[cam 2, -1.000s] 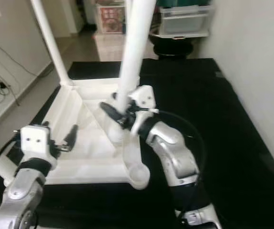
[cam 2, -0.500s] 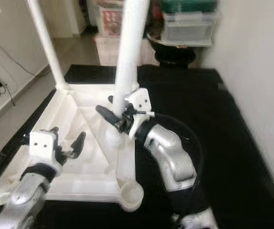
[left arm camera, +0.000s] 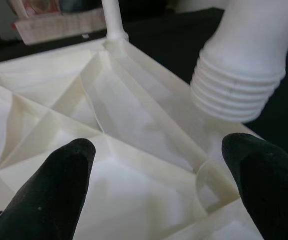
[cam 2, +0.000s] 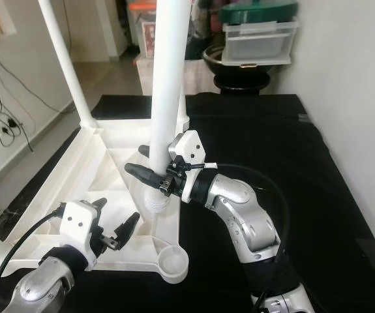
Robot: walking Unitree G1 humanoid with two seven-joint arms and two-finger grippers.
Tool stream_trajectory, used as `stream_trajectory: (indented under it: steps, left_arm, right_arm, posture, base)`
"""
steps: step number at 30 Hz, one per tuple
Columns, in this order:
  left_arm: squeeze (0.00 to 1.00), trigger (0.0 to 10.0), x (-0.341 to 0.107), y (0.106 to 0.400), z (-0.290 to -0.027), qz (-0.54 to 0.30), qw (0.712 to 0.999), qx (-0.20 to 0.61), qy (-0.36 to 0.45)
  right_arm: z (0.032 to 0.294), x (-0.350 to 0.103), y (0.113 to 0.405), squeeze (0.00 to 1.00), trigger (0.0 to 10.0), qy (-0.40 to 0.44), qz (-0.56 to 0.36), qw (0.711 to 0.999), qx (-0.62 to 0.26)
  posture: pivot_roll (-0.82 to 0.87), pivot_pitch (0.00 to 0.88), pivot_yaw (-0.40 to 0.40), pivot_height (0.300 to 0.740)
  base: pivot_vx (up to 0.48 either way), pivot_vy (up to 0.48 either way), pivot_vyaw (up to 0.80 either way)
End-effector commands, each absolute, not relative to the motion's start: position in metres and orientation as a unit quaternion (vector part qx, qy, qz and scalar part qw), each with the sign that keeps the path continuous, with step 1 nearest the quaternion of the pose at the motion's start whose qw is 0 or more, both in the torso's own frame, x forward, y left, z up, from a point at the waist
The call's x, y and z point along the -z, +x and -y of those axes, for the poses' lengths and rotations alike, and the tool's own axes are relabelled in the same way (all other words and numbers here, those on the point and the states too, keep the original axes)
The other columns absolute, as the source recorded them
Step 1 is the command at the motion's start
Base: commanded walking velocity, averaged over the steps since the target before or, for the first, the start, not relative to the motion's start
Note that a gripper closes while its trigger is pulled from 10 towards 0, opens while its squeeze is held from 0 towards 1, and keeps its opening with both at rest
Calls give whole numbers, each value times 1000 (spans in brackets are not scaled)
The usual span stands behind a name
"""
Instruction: Building children table
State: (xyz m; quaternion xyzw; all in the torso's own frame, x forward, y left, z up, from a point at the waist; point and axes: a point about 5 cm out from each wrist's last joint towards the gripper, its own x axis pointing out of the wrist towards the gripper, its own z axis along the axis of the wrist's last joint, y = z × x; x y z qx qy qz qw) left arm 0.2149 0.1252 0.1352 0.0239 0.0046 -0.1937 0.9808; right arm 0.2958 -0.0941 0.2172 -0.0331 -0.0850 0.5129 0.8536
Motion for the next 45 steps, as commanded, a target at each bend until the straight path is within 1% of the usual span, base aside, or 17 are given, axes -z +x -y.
stream_trajectory:
  steps: [1, 2, 4, 7, 10, 14, 17, 20, 22, 25, 27, 30, 45]
  left_arm:
    - [0, 10000, -136, 213, -125, -9, 979, 200, 22]
    - [0, 10000, -136, 213, -125, -9, 979, 200, 22]
    - [0, 10000, -137, 208, -122, -11, 977, 211, 17]
    - [0, 10000, -137, 208, -122, -11, 977, 211, 17]
    - [0, 10000, -137, 201, -117, -21, 970, 241, 25]
    - [0, 10000, -136, 199, -117, -32, 969, 242, 28]
    - [0, 10000, -136, 200, -119, -34, 972, 230, 28]
    - [0, 10000, -137, 205, -125, -32, 979, 198, 27]
    - [0, 10000, -137, 205, -125, -32, 979, 198, 27]
    - [0, 10000, -141, 213, -134, -21, 988, 153, 26]
    - [0, 10000, -142, 215, -136, -19, 989, 140, 29]
    - [0, 10000, -144, 218, -137, -22, 991, 134, 20]
    - [0, 10000, -147, 222, -138, -20, 992, 125, 27]
  right_arm:
    - [89, -223, 294, 0, 10000, -34, 92, 841, -533]
    - [89, -223, 294, 0, 10000, -34, 92, 841, -533]
    - [90, -222, 290, 0, 10000, -41, 84, 825, -557]
    - [90, -222, 290, 0, 10000, -41, 84, 825, -557]
    - [95, -221, 287, 0, 10000, -50, 72, 805, -587]
    - [98, -223, 288, 0, 10000, -51, 70, 800, -594]
    - [97, -223, 288, 0, 10000, -50, 71, 801, -593]
    - [96, -222, 288, 0, 10000, -44, 71, 805, -587]
    - [96, -222, 288, 0, 10000, -44, 71, 805, -587]
    - [96, -219, 288, 0, 10000, -37, 68, 819, -568]
    - [96, -217, 288, 0, 10000, -35, 66, 824, -561]
    - [98, -216, 287, 0, 10000, -35, 62, 825, -560]
    - [98, -216, 288, 0, 10000, -35, 65, 829, -554]
  posture:
    - [-56, 23, 22, 740]
    - [-56, 23, 22, 740]
    - [-53, 32, 17, 740]
    - [-53, 32, 17, 740]
    - [-50, 36, 12, 740]
    - [-45, 39, 9, 740]
    - [-44, 40, 9, 740]
    - [-47, 42, 10, 740]
    - [-47, 42, 10, 740]
    - [-46, 42, 10, 740]
    - [-46, 42, 10, 740]
    - [-72, 45, 10, 740]
    - [-65, 41, 12, 740]
  base:
    - [0, 0, 0]
    - [0, 0, 0]
    - [0, -480, 0]
    - [0, -480, 0]
    - [0, 0, 0]
    - [0, 0, 0]
    - [0, 0, 0]
    - [0, 0, 0]
    - [0, 0, 0]
    - [0, 0, 0]
    - [0, 0, 0]
    - [0, 0, 0]
    - [0, 0, 0]
